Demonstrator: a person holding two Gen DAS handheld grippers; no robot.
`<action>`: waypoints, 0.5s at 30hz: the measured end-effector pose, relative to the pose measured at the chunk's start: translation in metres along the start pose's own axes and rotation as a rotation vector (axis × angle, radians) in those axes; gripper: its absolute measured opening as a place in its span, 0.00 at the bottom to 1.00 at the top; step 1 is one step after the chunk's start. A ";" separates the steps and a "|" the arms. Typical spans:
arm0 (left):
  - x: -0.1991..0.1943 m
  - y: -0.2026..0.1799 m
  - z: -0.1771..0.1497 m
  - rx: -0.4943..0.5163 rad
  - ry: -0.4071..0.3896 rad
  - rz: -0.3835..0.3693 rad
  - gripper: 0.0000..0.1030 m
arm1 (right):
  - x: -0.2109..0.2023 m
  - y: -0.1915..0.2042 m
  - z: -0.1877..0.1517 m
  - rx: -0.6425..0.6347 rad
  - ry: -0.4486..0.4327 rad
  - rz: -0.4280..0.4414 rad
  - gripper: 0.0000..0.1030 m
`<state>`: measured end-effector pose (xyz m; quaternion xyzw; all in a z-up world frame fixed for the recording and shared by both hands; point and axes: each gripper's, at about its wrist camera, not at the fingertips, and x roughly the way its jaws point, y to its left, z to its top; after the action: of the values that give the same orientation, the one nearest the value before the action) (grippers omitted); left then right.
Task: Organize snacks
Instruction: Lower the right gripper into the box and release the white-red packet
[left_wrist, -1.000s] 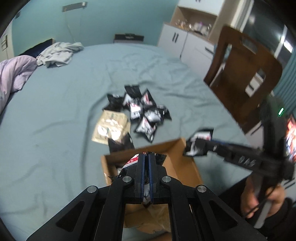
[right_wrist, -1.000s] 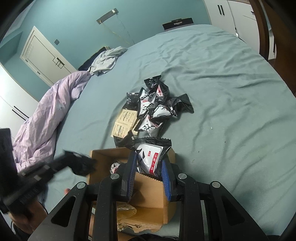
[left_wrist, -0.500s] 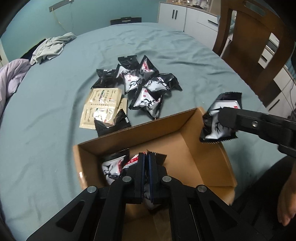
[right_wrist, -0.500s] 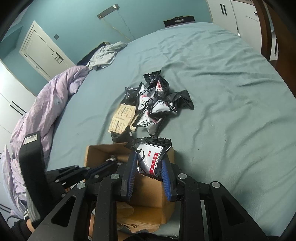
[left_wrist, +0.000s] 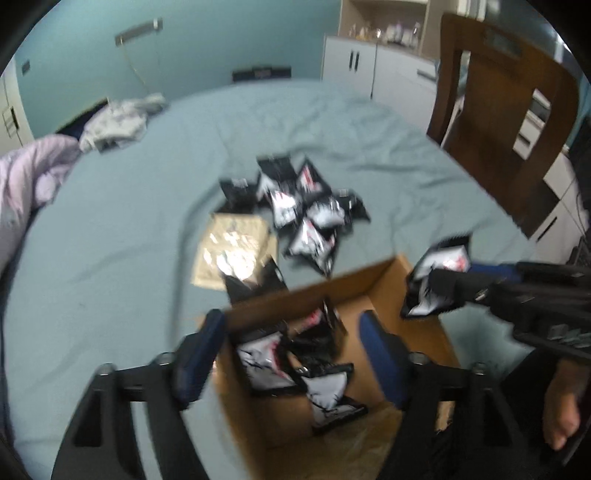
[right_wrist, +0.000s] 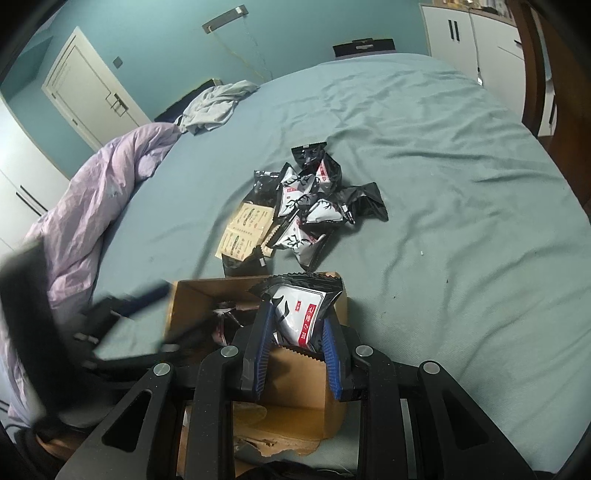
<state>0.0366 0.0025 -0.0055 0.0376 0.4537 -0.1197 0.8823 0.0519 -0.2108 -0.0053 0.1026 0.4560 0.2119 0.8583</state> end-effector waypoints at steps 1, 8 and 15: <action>-0.007 0.002 0.002 0.023 -0.011 0.005 0.79 | 0.002 0.003 0.000 -0.015 0.008 -0.005 0.23; -0.022 0.019 0.000 0.035 0.032 0.053 0.82 | 0.030 0.026 0.003 -0.108 0.079 -0.017 0.23; -0.011 0.019 -0.012 0.047 0.055 0.095 0.82 | 0.067 0.039 0.011 -0.137 0.149 -0.043 0.23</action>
<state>0.0256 0.0244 -0.0043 0.0829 0.4725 -0.0871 0.8731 0.0835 -0.1454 -0.0345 0.0180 0.5053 0.2310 0.8313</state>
